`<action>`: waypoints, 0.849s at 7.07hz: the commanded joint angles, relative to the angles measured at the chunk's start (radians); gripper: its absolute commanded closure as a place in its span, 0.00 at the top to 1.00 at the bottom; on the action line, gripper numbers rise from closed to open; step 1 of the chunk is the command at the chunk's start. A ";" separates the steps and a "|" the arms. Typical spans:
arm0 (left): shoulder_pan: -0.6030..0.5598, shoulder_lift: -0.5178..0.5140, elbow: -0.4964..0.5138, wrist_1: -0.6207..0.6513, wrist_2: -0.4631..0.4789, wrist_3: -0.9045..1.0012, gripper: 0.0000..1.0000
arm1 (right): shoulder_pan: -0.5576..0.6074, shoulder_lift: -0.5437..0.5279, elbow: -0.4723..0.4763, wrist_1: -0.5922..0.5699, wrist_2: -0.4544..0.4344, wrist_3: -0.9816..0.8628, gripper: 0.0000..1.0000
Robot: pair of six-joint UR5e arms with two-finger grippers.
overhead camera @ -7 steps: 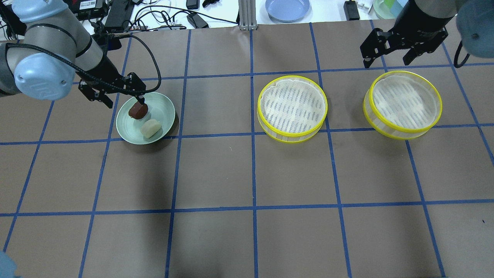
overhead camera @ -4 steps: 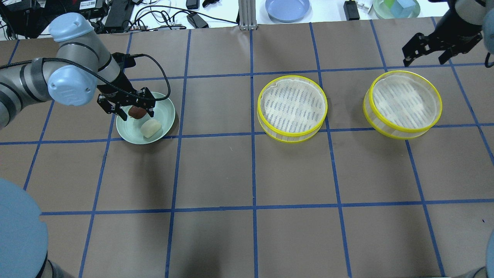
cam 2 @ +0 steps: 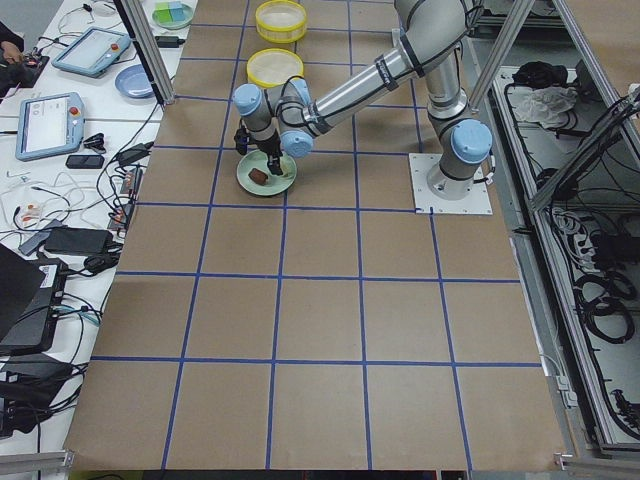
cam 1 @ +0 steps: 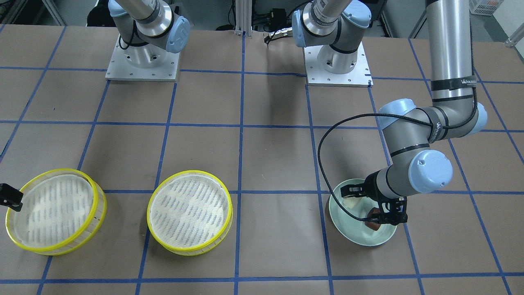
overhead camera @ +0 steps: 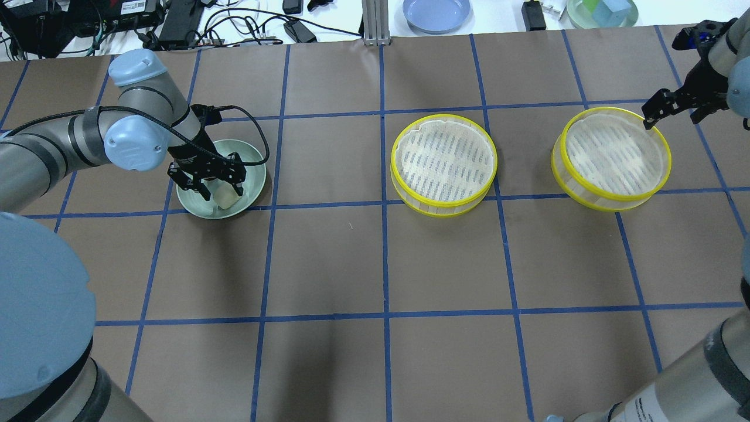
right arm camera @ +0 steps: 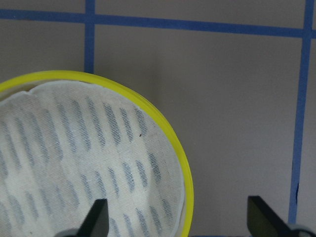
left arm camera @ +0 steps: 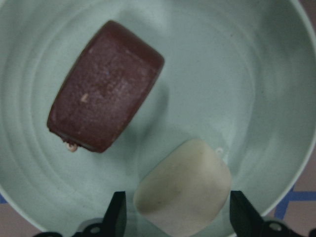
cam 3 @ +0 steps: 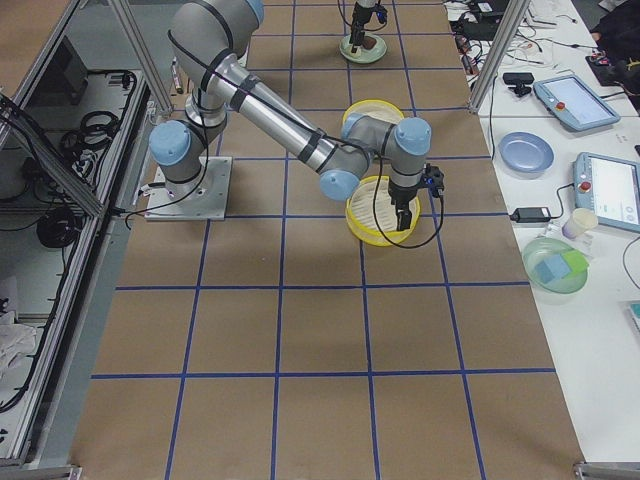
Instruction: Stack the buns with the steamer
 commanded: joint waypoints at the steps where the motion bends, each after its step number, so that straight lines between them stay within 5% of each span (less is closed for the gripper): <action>1: 0.000 -0.008 0.002 0.003 0.000 0.013 0.00 | -0.001 0.037 0.003 -0.026 -0.006 -0.001 1.00; 3: 0.000 0.012 0.043 0.008 0.000 0.015 0.00 | -0.004 0.043 0.013 -0.017 -0.003 0.003 0.93; 4: -0.005 0.028 0.094 0.003 -0.006 -0.003 0.00 | -0.004 0.048 0.013 -0.021 -0.006 -0.001 0.72; 5: -0.018 0.041 0.135 -0.001 -0.047 -0.066 0.00 | -0.004 0.050 0.013 -0.021 -0.006 -0.001 0.70; 6: -0.063 0.057 0.151 0.009 -0.091 -0.223 0.00 | -0.004 0.054 0.015 -0.020 -0.006 -0.003 0.56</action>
